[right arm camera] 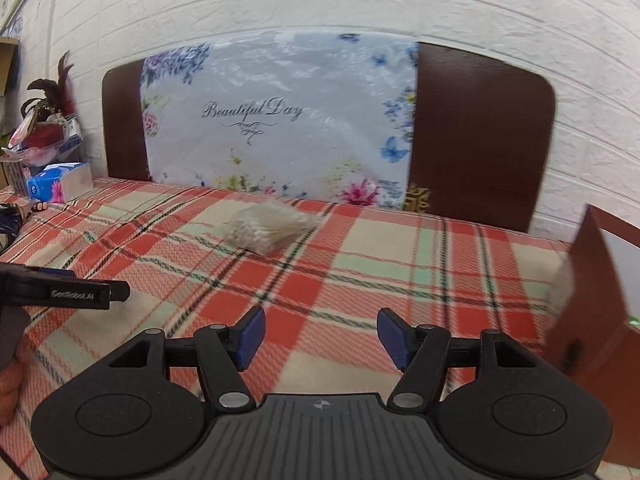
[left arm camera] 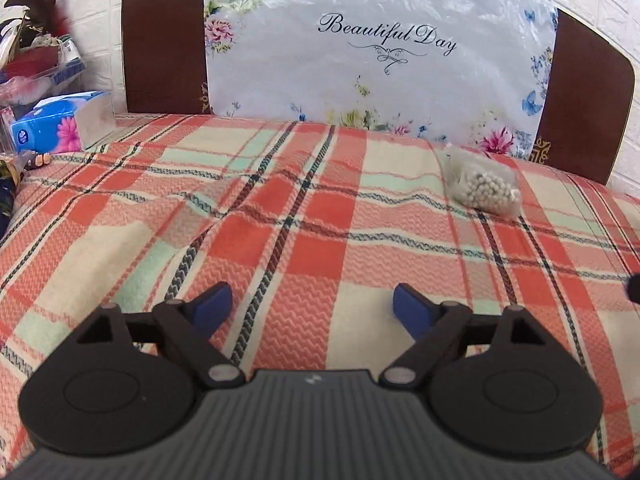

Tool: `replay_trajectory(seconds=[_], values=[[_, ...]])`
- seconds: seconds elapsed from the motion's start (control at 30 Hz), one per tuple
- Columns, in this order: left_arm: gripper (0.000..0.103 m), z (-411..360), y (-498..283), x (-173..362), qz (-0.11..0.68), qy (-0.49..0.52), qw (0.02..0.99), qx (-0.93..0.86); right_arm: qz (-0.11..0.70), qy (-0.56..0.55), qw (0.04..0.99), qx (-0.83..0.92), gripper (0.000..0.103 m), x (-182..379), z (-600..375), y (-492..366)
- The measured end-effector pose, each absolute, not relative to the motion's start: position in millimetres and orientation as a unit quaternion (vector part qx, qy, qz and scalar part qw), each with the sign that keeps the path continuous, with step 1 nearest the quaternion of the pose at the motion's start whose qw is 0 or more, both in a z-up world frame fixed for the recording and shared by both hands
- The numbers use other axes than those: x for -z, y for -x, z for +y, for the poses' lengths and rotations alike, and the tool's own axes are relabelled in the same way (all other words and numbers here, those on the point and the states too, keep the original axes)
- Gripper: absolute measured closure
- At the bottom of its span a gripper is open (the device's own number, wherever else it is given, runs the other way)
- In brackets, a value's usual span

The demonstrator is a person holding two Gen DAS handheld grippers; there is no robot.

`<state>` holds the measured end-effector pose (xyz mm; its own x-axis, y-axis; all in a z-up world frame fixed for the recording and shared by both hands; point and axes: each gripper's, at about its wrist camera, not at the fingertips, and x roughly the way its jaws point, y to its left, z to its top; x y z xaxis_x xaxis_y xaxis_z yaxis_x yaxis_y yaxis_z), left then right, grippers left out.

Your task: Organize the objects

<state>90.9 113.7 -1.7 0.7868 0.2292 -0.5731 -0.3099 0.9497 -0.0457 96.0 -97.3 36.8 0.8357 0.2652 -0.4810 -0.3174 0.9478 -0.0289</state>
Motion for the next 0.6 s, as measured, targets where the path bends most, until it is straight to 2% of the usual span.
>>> replay_trajectory(seconds=[0.27, 0.33, 0.43, 0.5, 0.53, 0.6], values=[[0.012, 115.8, -90.5, 5.0, 0.277, 0.080, 0.948, -0.133, 0.257, -0.001, 0.953, -0.159, 0.025, -35.0, -51.9, -174.9], [0.012, 116.2, -90.8, 5.6, 0.274, 0.084, 0.949, -0.133, 0.262, -0.011, 0.952, -0.156, 0.025, -33.4, -40.7, -195.9], [0.012, 116.3, -90.8, 6.1, 0.271, 0.088, 0.950, -0.132, 0.282, -0.025, 0.948, -0.147, 0.016, -30.2, -28.0, -228.3], [0.012, 116.9, -91.7, 6.5, 0.269, 0.090, 0.950, -0.132, 0.307, -0.032, 0.942, -0.133, 0.018, -23.1, -22.2, -248.9], [0.012, 117.1, -91.8, 6.6, 0.269, 0.091, 0.950, -0.132, 0.318, -0.032, 0.939, -0.129, 0.023, -18.8, -20.1, -256.0], [0.012, 117.8, -91.9, 6.7, 0.268, 0.093, 0.950, -0.131, 0.318, -0.010, 0.939, -0.127, 0.043, -13.3, -16.4, -258.0]])
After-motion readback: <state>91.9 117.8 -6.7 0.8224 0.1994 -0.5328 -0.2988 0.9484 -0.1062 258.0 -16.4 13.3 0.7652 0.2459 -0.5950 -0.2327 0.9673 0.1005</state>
